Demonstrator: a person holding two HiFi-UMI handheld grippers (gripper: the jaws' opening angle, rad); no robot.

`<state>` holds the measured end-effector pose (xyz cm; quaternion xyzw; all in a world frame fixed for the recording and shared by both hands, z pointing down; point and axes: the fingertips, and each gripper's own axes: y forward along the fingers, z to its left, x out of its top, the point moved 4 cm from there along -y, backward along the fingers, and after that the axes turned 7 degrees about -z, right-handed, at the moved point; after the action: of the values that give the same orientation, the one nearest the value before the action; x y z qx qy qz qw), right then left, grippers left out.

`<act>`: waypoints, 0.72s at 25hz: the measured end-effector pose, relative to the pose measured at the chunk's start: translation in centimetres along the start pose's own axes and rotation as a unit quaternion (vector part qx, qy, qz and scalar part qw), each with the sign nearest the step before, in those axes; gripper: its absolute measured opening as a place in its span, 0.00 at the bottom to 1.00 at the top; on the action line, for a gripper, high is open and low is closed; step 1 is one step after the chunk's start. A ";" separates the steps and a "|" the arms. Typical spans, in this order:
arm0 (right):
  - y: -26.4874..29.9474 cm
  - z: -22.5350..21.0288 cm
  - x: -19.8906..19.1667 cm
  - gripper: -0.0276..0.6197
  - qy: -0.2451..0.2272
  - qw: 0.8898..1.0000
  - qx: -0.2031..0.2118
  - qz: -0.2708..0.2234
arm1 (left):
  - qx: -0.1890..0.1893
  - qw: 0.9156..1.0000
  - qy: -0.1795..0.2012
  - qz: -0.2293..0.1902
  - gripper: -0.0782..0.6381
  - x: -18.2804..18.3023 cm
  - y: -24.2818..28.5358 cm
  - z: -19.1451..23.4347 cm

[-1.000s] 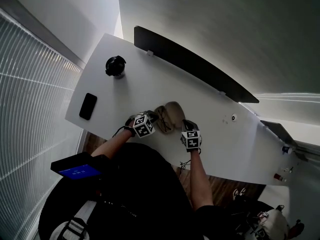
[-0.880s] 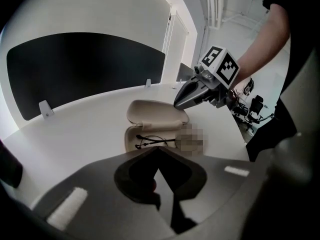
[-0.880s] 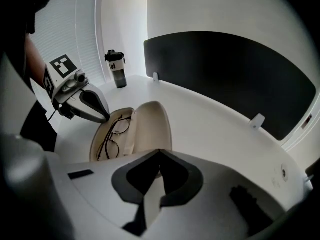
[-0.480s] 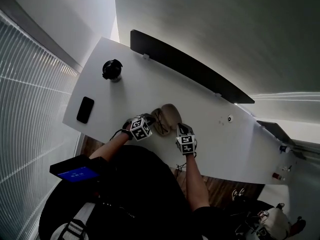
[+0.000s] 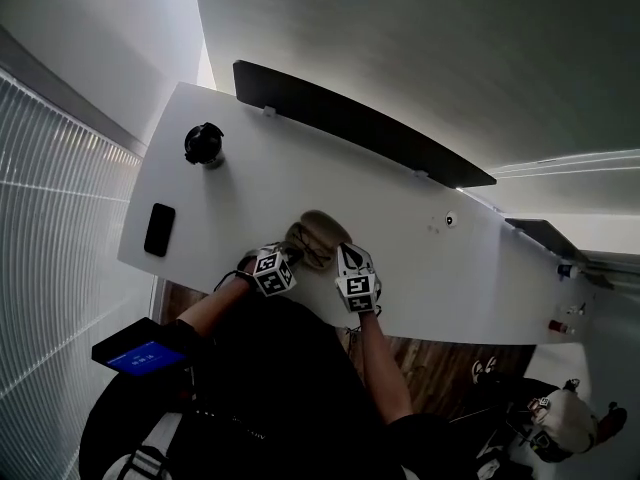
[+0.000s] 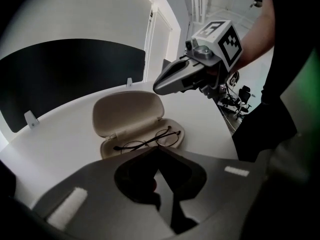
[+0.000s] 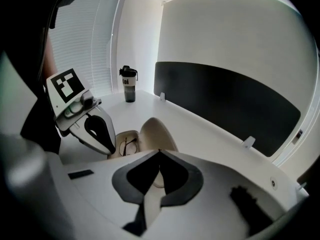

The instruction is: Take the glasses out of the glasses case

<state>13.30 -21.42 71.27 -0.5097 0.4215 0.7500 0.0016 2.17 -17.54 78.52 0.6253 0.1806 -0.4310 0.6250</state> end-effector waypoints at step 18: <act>-6.4 3.0 0.3 0.05 -0.054 0.998 -0.025 -0.004 | 0.018 0.999 0.019 0.030 0.12 1.0 0.1 -5.0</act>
<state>13.64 -15.57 67.36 -0.4699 0.3998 0.7869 0.0150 4.34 -13.21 77.03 0.6500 0.1655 -0.4029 0.6227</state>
